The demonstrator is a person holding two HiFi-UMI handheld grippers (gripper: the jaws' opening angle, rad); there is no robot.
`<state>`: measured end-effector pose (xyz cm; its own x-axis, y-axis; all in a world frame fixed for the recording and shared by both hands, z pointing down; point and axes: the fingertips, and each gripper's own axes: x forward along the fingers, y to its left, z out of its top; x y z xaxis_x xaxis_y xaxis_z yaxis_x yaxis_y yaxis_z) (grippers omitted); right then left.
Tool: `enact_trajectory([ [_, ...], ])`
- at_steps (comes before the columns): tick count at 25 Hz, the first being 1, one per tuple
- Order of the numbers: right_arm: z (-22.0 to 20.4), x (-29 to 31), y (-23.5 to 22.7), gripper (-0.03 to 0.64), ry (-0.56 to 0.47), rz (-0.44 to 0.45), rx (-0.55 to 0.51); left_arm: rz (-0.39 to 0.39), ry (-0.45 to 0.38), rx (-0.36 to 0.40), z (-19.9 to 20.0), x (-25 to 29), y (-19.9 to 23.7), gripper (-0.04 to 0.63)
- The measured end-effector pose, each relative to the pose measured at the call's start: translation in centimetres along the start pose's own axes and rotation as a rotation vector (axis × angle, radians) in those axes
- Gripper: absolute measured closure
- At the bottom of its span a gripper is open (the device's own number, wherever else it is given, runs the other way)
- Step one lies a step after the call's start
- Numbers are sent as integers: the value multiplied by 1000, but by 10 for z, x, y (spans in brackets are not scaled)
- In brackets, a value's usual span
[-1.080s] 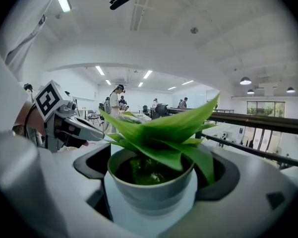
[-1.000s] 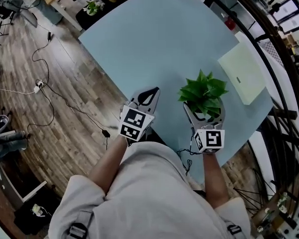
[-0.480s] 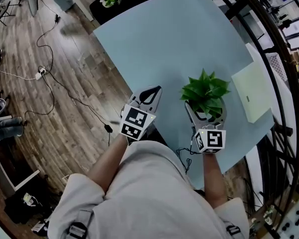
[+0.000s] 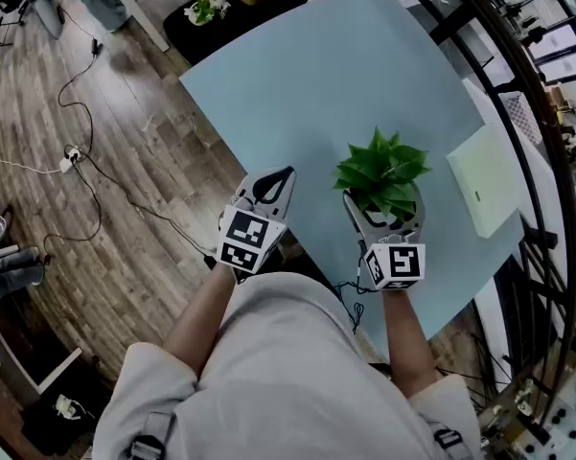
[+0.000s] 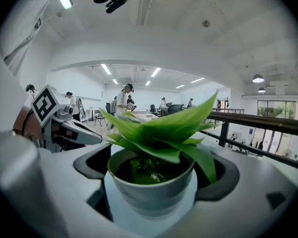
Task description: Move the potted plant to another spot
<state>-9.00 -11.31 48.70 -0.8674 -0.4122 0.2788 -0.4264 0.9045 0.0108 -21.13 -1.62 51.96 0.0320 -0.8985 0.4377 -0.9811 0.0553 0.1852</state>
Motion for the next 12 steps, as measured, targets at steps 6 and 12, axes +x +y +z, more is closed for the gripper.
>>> enact_trajectory([
  [6,9,26,27,95,13,-27,-3,-33,-3,-13,-2,-8,37,583],
  [12,11,44,47,95,38,-50,-10,-59,-1,-28,-6,-12,66,583],
])
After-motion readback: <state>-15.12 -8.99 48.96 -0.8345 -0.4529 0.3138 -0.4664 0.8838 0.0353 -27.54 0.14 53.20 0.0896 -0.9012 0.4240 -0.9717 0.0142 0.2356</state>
